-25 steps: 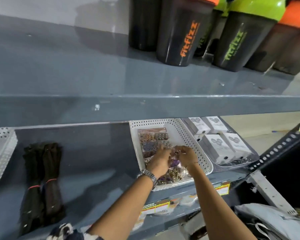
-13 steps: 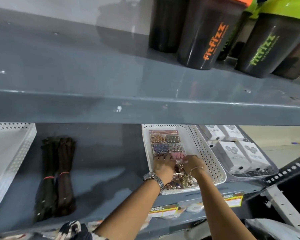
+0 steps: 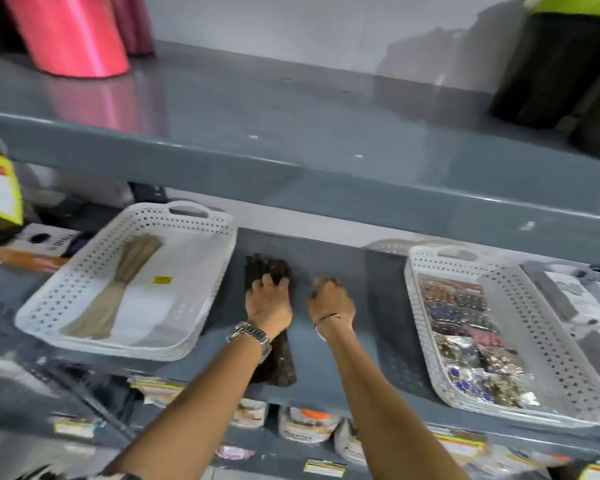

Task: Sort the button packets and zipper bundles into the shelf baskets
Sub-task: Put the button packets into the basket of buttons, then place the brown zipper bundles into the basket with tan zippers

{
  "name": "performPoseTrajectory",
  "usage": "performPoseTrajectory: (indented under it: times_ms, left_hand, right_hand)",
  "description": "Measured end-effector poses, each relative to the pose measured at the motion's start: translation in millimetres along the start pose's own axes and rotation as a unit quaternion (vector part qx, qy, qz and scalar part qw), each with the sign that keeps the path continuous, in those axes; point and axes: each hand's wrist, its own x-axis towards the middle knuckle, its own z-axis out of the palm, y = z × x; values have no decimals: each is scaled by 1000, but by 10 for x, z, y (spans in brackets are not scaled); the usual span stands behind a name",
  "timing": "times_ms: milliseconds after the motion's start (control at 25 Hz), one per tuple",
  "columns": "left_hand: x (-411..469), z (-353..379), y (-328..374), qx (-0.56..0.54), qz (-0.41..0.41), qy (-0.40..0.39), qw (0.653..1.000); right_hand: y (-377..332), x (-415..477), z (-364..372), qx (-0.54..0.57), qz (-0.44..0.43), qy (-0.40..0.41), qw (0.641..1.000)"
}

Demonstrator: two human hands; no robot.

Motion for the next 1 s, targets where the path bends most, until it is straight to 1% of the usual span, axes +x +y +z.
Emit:
performPoseTrajectory:
  times_ms: [80,120,200,280,320,360,440,520,560,600,680,720,800,880,920,960,1000]
  left_hand:
    - [-101,64,-306,1,-18,-55,998]
    - [-142,99,-387,-6,-13,-66,998]
    - [-199,158,-481,-31,0,-62,998]
    - [-185,165,-540,-81,0,-60,995]
    - [-151,145,-566,-120,-3,-66,991]
    - [-128,86,-578,-161,-5,-76,984]
    - [-109,-145,-578,-243,10,-80,967]
    - [-89,-469,-601,-308,28,-63,949]
    - [-70,-640,-631,-320,36,-47,945]
    - [-51,-821,-686,-312,47,-24,949]
    - [19,-1094,-888,-256,69,52,963]
    - [62,-1181,-1042,-226,71,89,967]
    - [98,-1235,-1417,-167,56,119,977]
    - [137,-1080,-1854,-79,30,133,988]
    - [172,-928,-2056,-53,20,132,990]
    - [177,-780,-2224,-46,11,112,993]
    - [192,-611,-2359,-56,-8,70,996]
  right_hand:
    - [-312,-166,316,11,4,-74,997]
    - [-409,-230,420,9,14,-90,996]
    - [-470,-281,533,3,37,-87,996]
    - [-445,-294,533,34,67,-77,994]
    - [-426,-301,511,80,94,-72,990]
    - [-429,-320,471,148,131,-64,978]
    - [-517,-370,355,284,191,-32,939]
    - [-698,-398,215,358,190,7,914]
    - [-822,-390,132,381,181,29,906]
    - [-977,-380,58,398,168,52,901]
    - [-1314,-348,-32,415,129,93,896]
    - [-1498,-338,-27,412,105,107,899]
    - [-1823,-367,64,375,58,111,919]
    - [-2080,-414,290,298,16,76,952]
    - [-2172,-450,431,245,-3,51,968]
    - [-2232,-489,592,181,-21,24,983]
    - [-2268,-532,752,115,-34,-2,993]
